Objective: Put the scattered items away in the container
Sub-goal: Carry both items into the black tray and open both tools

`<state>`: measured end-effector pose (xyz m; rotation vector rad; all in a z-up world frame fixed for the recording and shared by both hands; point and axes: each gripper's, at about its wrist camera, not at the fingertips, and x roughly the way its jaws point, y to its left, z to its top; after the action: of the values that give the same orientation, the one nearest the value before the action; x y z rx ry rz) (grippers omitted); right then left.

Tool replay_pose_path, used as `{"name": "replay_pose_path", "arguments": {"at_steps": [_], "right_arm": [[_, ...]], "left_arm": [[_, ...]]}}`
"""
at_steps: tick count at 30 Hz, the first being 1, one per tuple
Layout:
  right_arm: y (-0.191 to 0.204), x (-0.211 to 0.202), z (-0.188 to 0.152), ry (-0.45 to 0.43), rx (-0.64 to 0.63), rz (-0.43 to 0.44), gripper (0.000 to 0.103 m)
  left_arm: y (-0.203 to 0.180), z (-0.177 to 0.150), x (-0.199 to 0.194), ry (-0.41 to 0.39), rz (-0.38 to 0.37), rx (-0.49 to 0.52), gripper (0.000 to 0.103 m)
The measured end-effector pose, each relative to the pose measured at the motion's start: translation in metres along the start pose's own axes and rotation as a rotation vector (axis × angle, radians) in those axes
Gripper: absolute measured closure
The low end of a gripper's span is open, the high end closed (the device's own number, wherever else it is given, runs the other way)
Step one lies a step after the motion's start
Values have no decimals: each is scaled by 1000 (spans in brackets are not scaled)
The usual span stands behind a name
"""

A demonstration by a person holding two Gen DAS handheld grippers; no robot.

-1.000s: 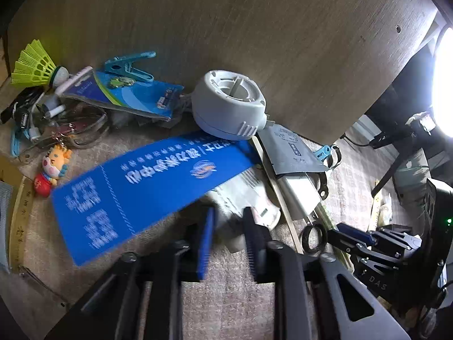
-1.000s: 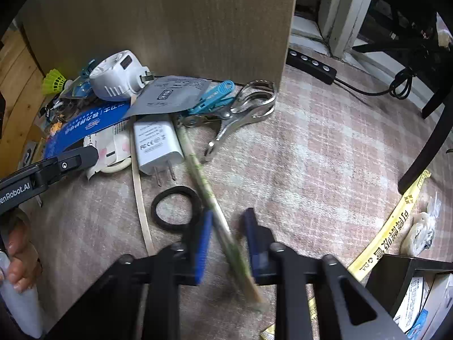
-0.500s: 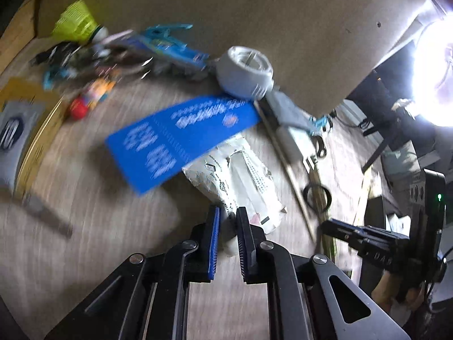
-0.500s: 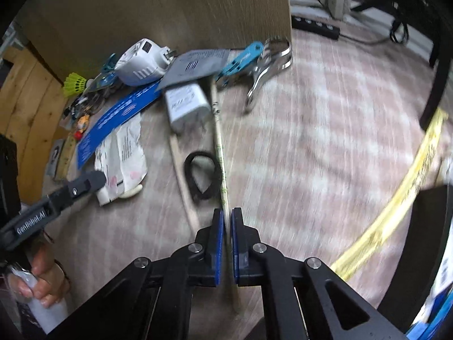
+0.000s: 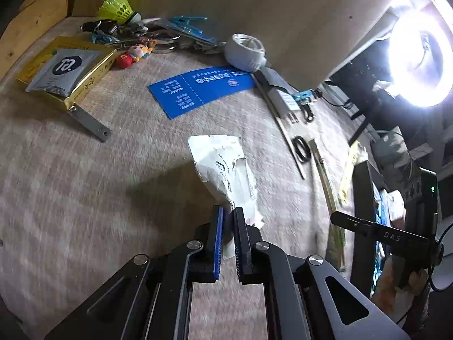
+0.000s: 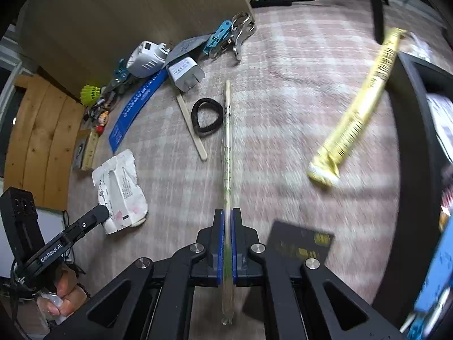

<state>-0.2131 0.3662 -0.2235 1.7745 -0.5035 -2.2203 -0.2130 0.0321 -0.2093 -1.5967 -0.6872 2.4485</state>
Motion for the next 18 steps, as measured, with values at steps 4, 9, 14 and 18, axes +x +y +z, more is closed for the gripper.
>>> {"name": "replay_pose_path", "arguments": {"at_steps": [4, 9, 14, 18], "right_arm": [[0, -17, -17, -33, 11, 15, 99], [-13, -49, -39, -86, 42, 44, 99], [-35, -92, -60, -160, 78, 59, 99], [-63, -128, -79, -222, 131, 59, 99]], "left_arm": [[-15, -11, -16, -10, -20, 42, 96], [-46, -16, -30, -13, -58, 106, 96], [-97, -22, -35, -10, -107, 197, 96], [-147, -32, -31, 10, -164, 274, 96]]}}
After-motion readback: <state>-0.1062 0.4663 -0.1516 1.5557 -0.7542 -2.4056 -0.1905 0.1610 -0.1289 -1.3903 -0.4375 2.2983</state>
